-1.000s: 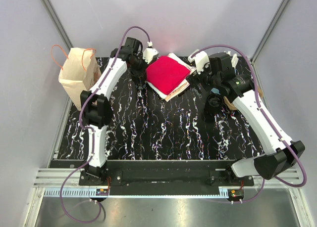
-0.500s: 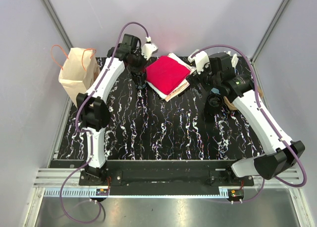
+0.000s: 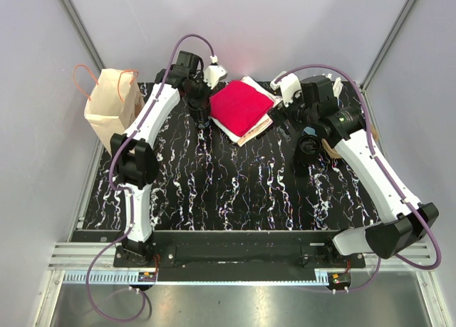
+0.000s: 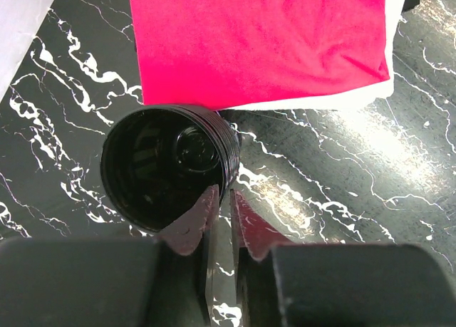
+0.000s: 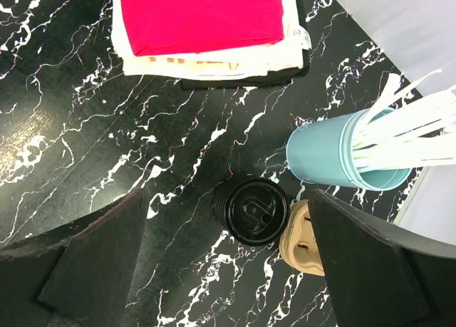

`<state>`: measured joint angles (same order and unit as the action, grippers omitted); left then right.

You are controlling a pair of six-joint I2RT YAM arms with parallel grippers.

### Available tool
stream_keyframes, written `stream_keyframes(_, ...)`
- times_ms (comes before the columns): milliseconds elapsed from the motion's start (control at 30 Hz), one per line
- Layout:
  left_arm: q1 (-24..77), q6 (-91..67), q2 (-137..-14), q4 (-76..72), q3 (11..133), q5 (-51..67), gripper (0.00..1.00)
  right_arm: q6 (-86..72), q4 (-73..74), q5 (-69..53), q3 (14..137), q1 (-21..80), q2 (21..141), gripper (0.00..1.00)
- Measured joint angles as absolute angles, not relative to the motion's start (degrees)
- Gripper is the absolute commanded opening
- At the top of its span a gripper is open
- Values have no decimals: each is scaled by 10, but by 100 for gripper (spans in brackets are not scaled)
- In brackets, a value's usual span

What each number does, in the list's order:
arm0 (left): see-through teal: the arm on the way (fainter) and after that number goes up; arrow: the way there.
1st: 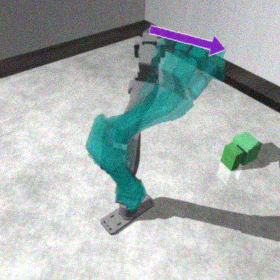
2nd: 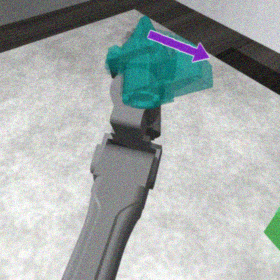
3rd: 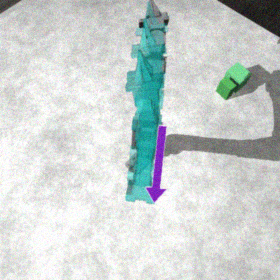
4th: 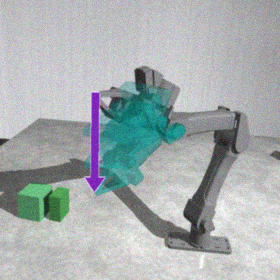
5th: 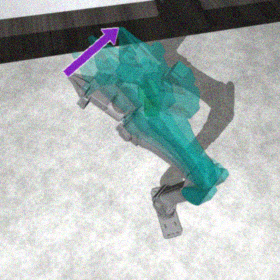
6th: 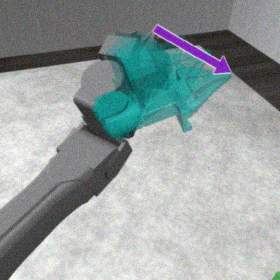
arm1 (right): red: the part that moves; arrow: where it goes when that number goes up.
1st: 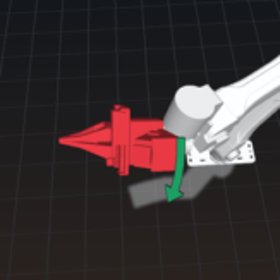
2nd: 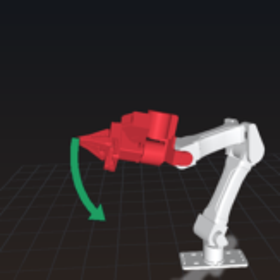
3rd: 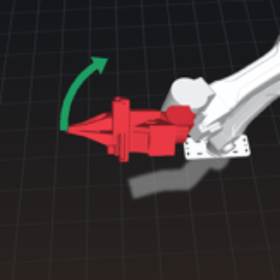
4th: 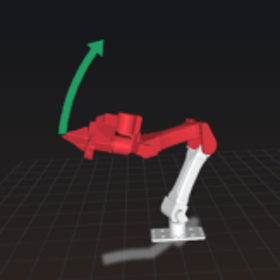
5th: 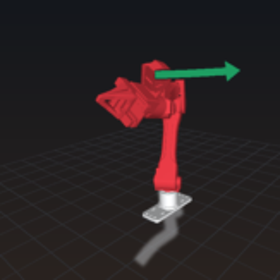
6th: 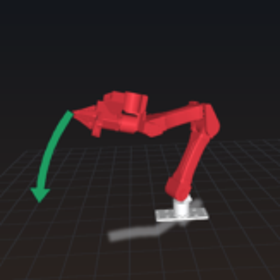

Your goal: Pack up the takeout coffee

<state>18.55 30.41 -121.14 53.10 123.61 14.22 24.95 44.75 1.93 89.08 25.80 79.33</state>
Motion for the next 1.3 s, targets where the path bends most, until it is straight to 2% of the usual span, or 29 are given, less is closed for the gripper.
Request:
stream_keyframes(100,185,304,-1211,531,1236,142,15,249,448,19,891,258,794,100)
stream_keyframes(367,185,306,-1216,531,1236,142,29,249,448,19,891,258,794,100)
stream_keyframes(1300,185,312,-1250,528,1223,145,28,249,446,20,891,258,794,100)
